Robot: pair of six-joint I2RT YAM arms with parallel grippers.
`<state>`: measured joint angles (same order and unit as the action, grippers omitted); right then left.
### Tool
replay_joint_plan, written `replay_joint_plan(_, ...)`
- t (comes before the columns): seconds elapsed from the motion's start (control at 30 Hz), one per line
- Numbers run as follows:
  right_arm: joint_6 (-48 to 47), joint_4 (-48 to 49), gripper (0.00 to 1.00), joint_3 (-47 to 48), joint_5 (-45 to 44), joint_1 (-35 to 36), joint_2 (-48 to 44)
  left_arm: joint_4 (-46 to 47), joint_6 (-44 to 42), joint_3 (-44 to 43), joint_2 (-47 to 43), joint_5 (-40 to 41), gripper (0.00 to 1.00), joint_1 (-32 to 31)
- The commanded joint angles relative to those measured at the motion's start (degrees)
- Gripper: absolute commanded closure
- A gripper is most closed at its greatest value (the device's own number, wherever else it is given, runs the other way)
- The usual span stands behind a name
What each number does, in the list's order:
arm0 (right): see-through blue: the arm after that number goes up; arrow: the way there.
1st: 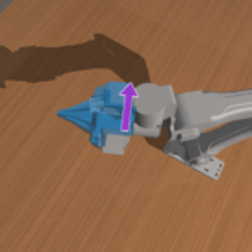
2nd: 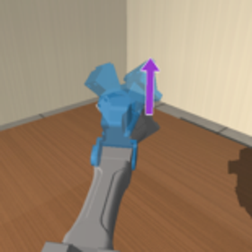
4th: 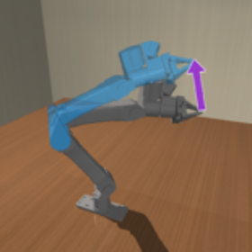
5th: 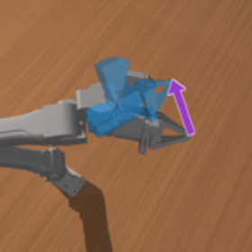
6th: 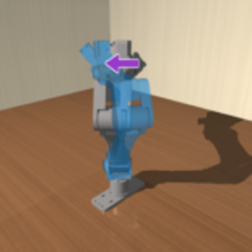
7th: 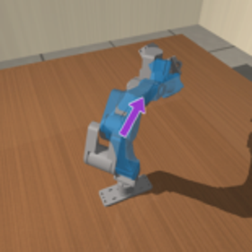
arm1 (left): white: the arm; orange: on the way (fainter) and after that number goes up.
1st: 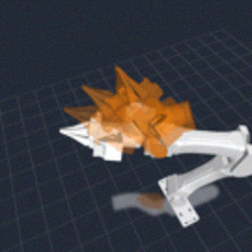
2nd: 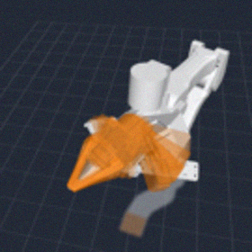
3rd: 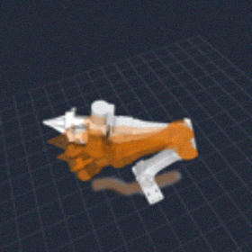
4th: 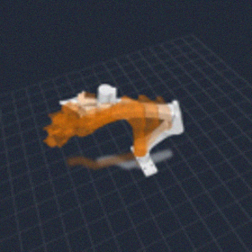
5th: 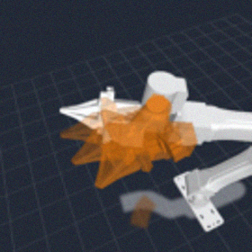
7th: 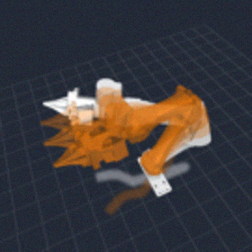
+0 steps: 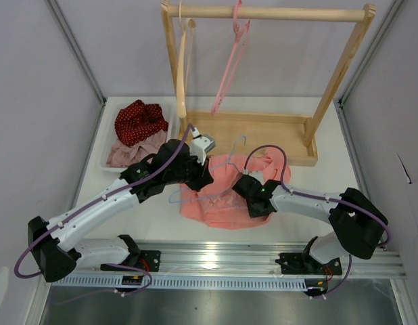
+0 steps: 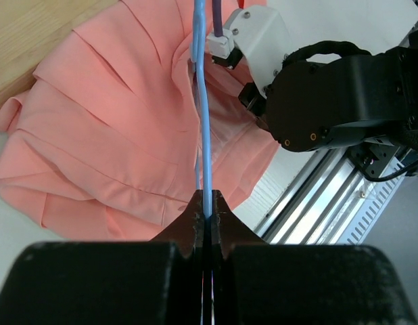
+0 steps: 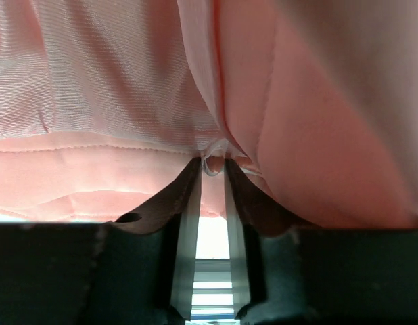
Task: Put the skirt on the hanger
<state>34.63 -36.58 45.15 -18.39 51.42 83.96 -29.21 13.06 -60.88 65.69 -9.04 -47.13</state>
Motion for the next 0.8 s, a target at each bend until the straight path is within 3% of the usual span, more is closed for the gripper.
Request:
replay_joint_plan(0.0, 0.7, -0.69, 0.79, 2.49, -1.82, 0.09, 0.32, 3.46, -1.81, -2.75, -0.12, -2.3, 1.0, 0.38)
replay_joint_plan(0.43, 0.61, -3.15, 0.98, 4.16, -1.91, -0.79, -3.19, 2.32, -3.74, -3.45, 0.67, -7.12, 1.0, 0.38)
replay_joint_plan(0.77, 0.17, -6.75, 1.0, 7.67, -1.38, -6.24, -6.88, -1.72, -6.56, -3.54, 0.32, -12.05, 1.0, 0.38)
